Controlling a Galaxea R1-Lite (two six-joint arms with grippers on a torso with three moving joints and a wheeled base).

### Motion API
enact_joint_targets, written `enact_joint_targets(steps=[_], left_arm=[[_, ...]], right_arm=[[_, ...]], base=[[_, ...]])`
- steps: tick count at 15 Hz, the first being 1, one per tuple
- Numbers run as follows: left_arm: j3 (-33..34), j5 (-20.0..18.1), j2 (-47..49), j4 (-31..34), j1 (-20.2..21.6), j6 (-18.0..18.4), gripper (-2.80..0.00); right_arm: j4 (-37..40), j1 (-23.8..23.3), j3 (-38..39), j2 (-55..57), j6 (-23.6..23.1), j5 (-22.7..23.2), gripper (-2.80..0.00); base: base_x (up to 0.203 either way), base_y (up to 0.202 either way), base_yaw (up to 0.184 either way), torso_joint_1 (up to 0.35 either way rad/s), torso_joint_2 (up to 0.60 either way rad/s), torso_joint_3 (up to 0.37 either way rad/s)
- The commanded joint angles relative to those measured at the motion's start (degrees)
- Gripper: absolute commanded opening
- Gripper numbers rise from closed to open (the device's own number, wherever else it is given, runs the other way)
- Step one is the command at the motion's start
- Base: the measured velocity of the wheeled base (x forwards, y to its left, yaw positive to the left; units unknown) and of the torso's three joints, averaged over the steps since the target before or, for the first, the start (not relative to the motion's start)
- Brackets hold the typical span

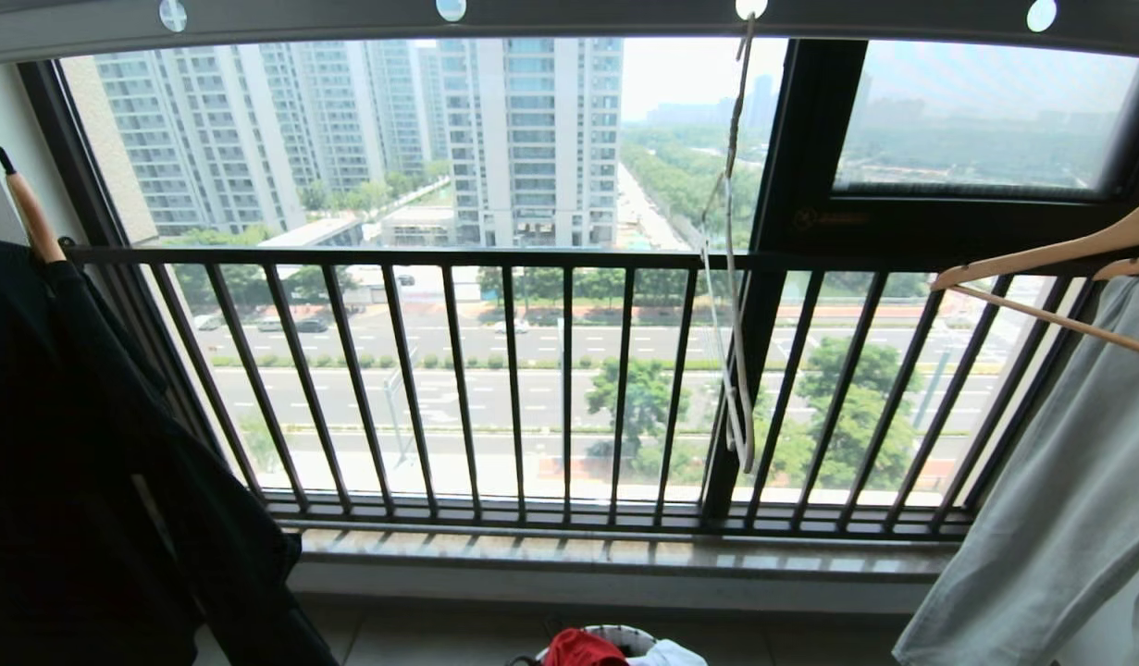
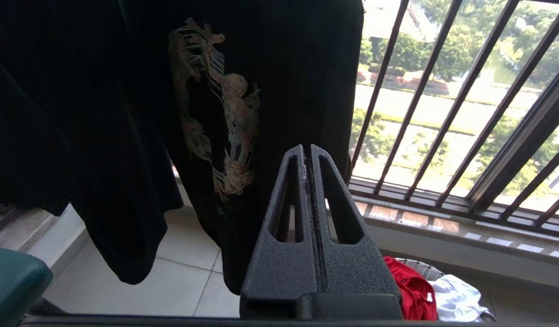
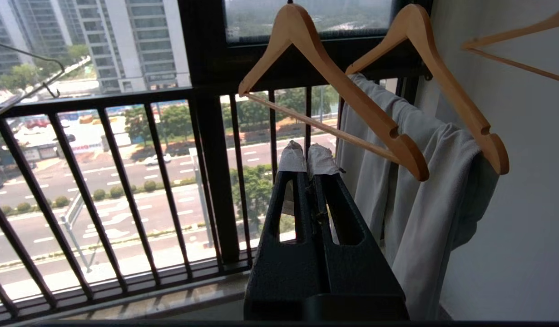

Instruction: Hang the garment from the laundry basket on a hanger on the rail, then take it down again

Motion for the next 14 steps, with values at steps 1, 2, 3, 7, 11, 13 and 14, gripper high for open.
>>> enact_joint_targets(steps=[1, 2, 3, 7, 11, 13, 14], left_arm=[[6.4, 0.0, -6.3, -0.2, 0.1, 1.5, -2.80], [8.3, -0.2, -8.5, -0.3, 0.2, 2.8, -2.80], [10.3, -1.1, -10.5, -0.4, 0.1, 4.2, -2.80], [16.4, -2.7, -11.6, -0.8, 0.2, 7.1, -2.80], [21.4, -5.0, -11.6, -9.6, 0.2, 7.6, -2.80], [22.4, -6.0, -11.6, -11.3, 0.2, 7.5, -2.80], [22.4, -6.0, -11.6, -11.4, 0.2, 7.3, -2.80]], right_arm=[[1.4, -0.1, 3.1, -3.5, 0.6, -0.1, -2.80], [1.6, -0.2, 3.9, -3.5, 1.6, -0.1, -2.80], [1.7, -0.4, 4.2, -3.5, 1.5, 0.0, -2.80], [1.6, -2.5, 7.5, -3.6, 1.3, 3.1, -2.80], [1.4, -4.2, 18.8, -13.7, 0.9, 12.9, -2.80], [1.2, -4.6, 25.8, -18.7, -1.3, 20.7, -2.80], [0.3, -4.6, 29.2, -19.1, -2.6, 22.0, -2.80]], base=[[0.000, 0.000, 0.000, 0.000, 0.00, 0.000], [0.000, 0.000, 0.000, 0.000, 0.00, 0.000], [0.000, 0.000, 0.000, 0.000, 0.00, 0.000], [0.000, 0.000, 0.000, 0.000, 0.00, 0.000], [0.000, 0.000, 0.000, 0.000, 0.00, 0.000], [0.000, 0.000, 0.000, 0.000, 0.00, 0.000], [0.000, 0.000, 0.000, 0.000, 0.00, 0.000]])
